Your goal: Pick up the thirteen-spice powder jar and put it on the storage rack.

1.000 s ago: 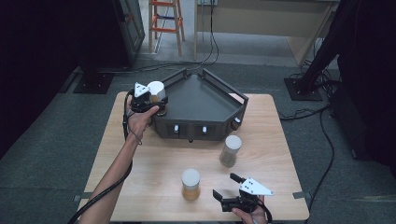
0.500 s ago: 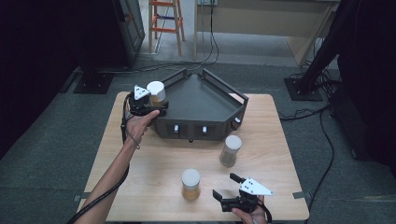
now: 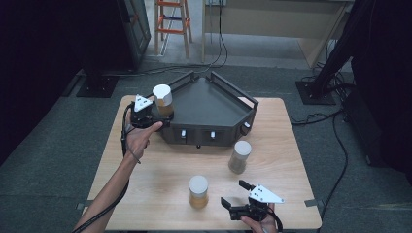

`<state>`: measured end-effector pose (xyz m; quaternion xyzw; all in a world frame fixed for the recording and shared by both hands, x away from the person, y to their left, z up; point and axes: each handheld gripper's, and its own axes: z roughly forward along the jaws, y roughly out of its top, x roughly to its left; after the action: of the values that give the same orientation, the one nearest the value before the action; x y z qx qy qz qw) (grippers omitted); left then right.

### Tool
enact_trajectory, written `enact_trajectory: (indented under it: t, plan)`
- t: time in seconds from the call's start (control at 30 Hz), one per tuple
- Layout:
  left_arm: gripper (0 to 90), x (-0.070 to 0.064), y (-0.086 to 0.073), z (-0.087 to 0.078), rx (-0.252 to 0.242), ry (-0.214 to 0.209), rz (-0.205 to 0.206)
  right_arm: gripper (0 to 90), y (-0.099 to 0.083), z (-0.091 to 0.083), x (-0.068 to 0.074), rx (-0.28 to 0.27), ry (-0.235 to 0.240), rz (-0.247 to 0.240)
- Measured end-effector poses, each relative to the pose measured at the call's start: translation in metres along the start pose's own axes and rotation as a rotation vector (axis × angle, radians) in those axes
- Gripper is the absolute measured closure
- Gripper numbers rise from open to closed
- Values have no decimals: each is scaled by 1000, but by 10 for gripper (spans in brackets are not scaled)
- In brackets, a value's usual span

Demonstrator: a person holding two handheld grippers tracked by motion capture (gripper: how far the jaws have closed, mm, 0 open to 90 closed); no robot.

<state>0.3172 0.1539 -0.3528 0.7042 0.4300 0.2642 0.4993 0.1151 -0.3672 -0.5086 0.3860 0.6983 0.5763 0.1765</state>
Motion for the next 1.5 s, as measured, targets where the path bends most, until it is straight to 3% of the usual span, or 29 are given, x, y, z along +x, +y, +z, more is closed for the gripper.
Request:
enact_trajectory:
  t: [0.57, 1.0, 1.5]
  plan:
    - [16, -8, -21, -30, -29, -45, 9, 16, 0, 0, 1, -1, -2, 3]
    - [16, -12, -46, -58, -61, -99, 12, 16, 0, 0, 1, -3, -4, 0]
    - [16, -19, -72, -74, -71, -159, 12, 17, 0, 0, 2, -3, -3, 2]
